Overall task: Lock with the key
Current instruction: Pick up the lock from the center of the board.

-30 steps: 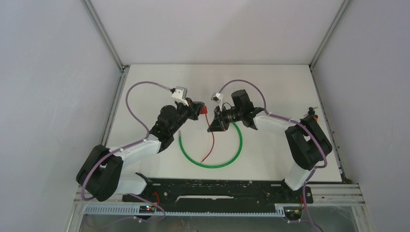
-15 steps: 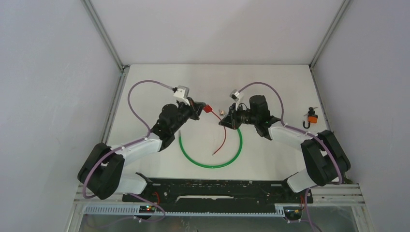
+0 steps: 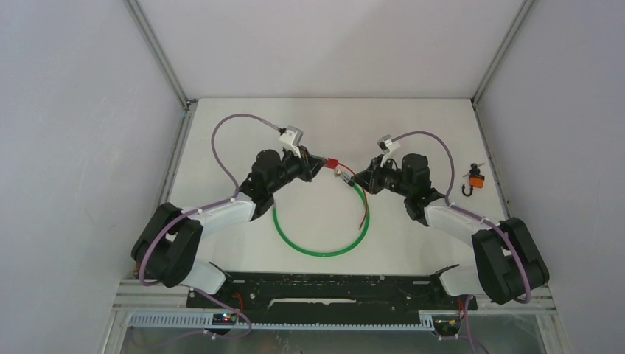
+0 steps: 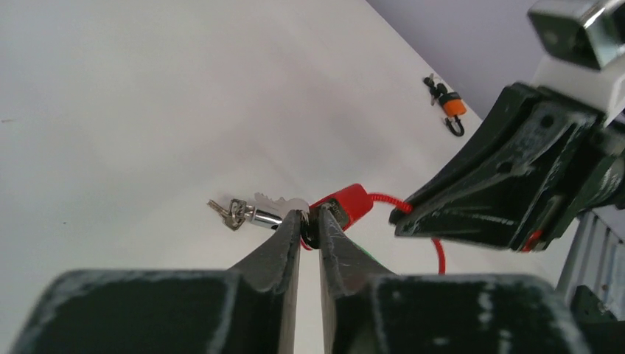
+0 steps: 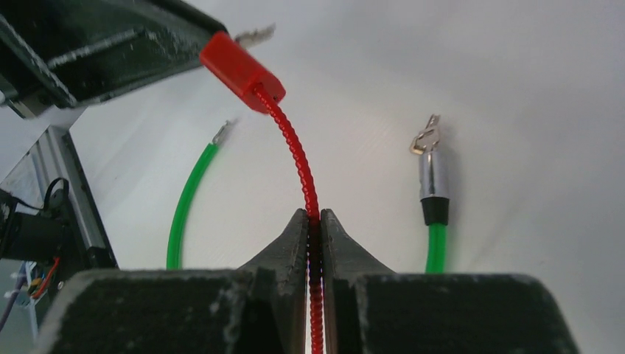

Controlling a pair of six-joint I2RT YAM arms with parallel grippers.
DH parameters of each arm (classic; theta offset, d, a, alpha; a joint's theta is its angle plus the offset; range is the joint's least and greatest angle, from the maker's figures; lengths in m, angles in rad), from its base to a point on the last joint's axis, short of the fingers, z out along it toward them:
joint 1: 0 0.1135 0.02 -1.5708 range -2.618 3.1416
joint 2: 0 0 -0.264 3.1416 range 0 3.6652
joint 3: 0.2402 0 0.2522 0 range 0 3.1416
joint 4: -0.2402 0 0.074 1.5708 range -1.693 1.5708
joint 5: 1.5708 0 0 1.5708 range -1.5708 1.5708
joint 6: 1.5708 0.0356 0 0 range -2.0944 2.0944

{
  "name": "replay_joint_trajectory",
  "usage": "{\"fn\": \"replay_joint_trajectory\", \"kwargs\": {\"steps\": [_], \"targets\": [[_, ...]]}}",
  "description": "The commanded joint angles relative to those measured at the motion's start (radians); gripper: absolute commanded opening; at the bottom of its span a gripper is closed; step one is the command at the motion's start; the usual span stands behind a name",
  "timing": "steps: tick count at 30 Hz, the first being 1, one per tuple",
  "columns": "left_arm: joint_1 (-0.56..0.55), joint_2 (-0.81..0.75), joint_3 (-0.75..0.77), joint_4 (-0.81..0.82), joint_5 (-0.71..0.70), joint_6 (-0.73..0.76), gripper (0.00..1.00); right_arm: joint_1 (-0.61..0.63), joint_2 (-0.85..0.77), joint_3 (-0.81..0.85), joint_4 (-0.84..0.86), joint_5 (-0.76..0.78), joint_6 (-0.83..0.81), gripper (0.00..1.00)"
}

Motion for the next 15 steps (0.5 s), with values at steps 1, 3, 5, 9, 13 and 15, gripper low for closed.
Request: {"fn": "replay_joint_trajectory", "kwargs": {"steps": [1, 3, 5, 9, 13, 15], "targets": [[-0.012, 0.014, 0.027, -0.047, 0.098, 0.017, 0.24, -0.009, -0.052, 0.014, 0.173, 0.042, 0.025, 0.06], [-0.013, 0.005, 0.023, -0.051, 0.087, 0.018, 0.34, -0.008, -0.046, 0.014, 0.183, 0.028, 0.024, 0.05], [-0.013, -0.010, 0.011, -0.049, 0.063, 0.022, 0.41, -0.006, -0.041, 0.014, 0.190, 0.022, 0.023, 0.05], [-0.013, -0.087, -0.064, 0.001, -0.053, 0.028, 0.53, 0.011, -0.038, 0.028, 0.161, 0.031, -0.006, 0.05], [-0.014, -0.187, -0.143, 0.032, -0.201, 0.065, 0.55, 0.036, -0.008, 0.076, 0.090, 0.024, -0.047, 0.03], [-0.014, -0.232, -0.180, 0.055, -0.270, 0.086, 0.55, 0.055, 0.021, 0.115, 0.030, 0.033, -0.078, 0.01]]}}
